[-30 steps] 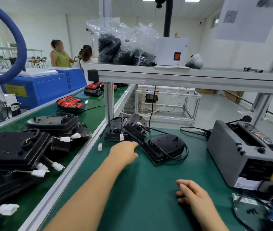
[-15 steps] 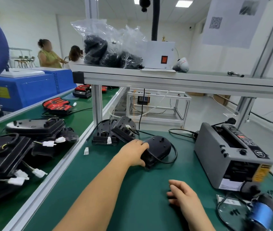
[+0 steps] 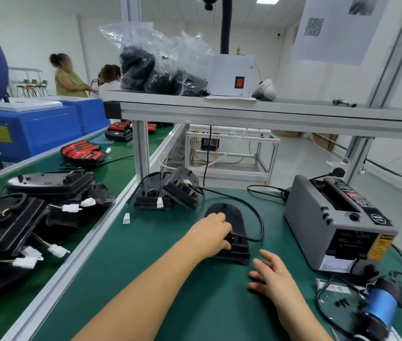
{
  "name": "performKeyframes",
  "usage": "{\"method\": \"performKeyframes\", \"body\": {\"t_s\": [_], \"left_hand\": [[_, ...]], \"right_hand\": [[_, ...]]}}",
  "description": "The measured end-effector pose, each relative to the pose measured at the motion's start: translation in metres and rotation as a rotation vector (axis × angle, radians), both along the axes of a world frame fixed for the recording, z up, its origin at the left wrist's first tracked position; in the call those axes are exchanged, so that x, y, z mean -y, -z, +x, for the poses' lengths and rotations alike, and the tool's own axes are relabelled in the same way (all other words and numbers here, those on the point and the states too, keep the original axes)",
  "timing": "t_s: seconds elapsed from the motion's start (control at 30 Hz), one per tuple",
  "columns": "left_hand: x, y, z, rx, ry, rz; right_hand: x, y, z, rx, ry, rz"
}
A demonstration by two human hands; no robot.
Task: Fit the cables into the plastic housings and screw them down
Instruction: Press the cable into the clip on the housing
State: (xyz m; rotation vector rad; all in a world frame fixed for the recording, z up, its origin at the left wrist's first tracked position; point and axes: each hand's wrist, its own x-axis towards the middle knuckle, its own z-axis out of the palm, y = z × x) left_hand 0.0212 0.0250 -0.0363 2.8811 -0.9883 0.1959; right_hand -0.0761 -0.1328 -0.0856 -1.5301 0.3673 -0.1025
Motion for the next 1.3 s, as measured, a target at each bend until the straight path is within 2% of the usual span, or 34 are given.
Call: {"method": "performKeyframes", "body": {"t_s": [0.13, 0.43, 0.6, 0.7, 0.8, 0.87, 0.97, 1.03, 1.13, 1.2, 1.3], "left_hand": [[0.004, 0.002, -0.040, 0.062, 0.016, 0.045], [-0.009, 0.004, -0.111, 0.082, 0.096, 0.066], [-0.015, 0.008, -0.141, 0.220, 0.180, 0.056], [-0.017, 0.008, -0.158, 0.158, 0.188, 0.114], [-0.022, 0.015, -0.165, 0.146, 0.222, -0.010], [-0.031, 0.016, -0.169, 0.073, 0.209, -0.152], [-0.048, 0.017, -0.169, -0.203, 0.057, -0.428], [-0.060, 0.022, -0.169, -0.341, -0.024, -0.516], [-0.070, 0.027, -0.167, -0.526, -0.010, -0.483], [-0.074, 0.031, -0.166, -0.531, 0.032, -0.425], [-0.080, 0.034, -0.163, -0.570, 0.053, -0.451]], "right_hand": [[0.003, -0.004, -0.007, 0.014, 0.035, -0.192], [0.008, -0.012, -0.036, -0.019, -0.133, -0.634], [0.004, -0.013, -0.057, -0.028, -0.215, -0.709], [0.003, -0.016, -0.068, -0.034, -0.239, -0.737], [0.000, -0.019, -0.079, -0.057, -0.258, -0.754], [-0.001, -0.020, -0.085, -0.073, -0.274, -0.763], [-0.003, -0.022, -0.093, -0.084, -0.283, -0.798], [-0.003, -0.023, -0.098, -0.093, -0.283, -0.817], [-0.004, -0.025, -0.104, -0.103, -0.299, -0.846], [-0.004, -0.027, -0.107, -0.104, -0.304, -0.854], [-0.006, -0.027, -0.112, -0.099, -0.323, -0.892]]}}
